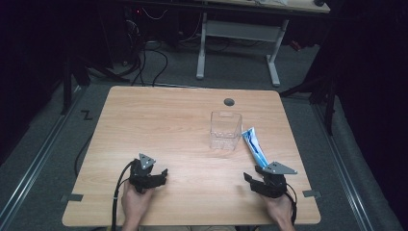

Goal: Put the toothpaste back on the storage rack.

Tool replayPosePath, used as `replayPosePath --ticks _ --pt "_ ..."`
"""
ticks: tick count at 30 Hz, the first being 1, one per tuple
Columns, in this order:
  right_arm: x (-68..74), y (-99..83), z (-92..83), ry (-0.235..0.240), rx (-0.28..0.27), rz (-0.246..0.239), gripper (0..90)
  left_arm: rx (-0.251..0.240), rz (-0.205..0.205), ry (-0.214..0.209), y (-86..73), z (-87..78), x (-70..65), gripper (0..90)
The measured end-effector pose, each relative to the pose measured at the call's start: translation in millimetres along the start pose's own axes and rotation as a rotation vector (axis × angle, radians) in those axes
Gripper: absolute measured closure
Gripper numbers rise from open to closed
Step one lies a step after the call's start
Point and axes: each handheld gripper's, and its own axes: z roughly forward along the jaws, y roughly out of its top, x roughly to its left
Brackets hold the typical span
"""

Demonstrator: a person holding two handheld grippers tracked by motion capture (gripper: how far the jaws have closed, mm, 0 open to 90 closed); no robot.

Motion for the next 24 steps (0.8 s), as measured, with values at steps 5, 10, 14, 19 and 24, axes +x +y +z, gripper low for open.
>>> replayPosePath --ticks 5,10,14,19,24 --pt "-6.1 0.6 -2.0 0.0 0.015 0.032 42.1 0.0 -0.001 -0.001 0.0 -0.1 0.2 20.7" --pt "-12.9 2.7 -7.3 -0.017 0.021 0.039 45.6 -0.001 -0.001 -0.001 -0.1 0.0 0.1 20.6" --pt "-20.7 6.7 -13.9 -0.032 0.025 0.04 46.5 -0.001 -0.001 -0.001 -0.1 0.0 0.2 20.6" --pt "-29.7 14.5 -18.7 -0.054 0.031 0.052 47.8 -0.001 -0.001 -0.002 -0.1 0.0 0.2 20.6" --pt "-36.5 23.6 -18.1 -0.065 0.039 0.054 48.1 0.0 -0.001 -0.002 0.0 0.0 0.1 20.5"
